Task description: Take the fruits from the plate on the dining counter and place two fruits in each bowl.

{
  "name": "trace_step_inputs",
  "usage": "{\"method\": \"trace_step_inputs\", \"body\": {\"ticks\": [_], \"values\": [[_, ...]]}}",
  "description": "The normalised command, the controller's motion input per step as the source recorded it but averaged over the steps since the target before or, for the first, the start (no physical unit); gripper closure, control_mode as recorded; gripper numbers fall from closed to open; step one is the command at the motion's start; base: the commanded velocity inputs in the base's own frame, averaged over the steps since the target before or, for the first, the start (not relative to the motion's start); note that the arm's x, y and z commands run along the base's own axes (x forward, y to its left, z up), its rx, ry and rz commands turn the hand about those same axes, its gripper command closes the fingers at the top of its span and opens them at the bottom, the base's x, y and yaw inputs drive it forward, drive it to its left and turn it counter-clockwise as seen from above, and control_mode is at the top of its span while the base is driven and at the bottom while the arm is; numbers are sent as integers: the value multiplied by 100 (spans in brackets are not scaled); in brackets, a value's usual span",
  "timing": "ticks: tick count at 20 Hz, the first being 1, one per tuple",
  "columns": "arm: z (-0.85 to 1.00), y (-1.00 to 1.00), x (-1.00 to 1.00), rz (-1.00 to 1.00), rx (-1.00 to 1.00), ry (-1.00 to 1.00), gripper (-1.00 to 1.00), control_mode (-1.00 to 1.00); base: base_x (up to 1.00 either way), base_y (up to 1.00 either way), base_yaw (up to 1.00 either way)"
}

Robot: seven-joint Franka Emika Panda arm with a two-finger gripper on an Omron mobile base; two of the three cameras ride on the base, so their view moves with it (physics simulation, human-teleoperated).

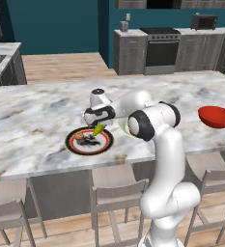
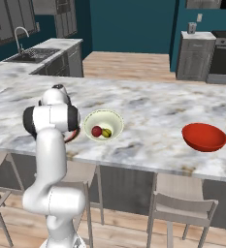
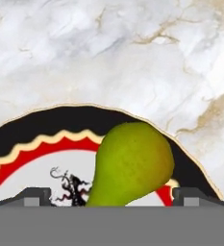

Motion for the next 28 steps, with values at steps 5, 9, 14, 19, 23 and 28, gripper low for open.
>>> {"method": "trace_step_inputs", "body": {"ticks": [5,9,14,19,23,28], "values": [[-35,0,0,-4,0,0,-100,-100,0,0,0],[-31,0,0,-3,0,0,-100,-100,0,0,0],[-13,0,7,0,0,0,100,-100,0,0,0],[16,-8,3,0,0,0,100,-100,0,0,0],[71,0,-38,0,0,-1,100,-100,0,0,0],[79,-37,-67,2,0,0,100,-100,0,0,0]]}}
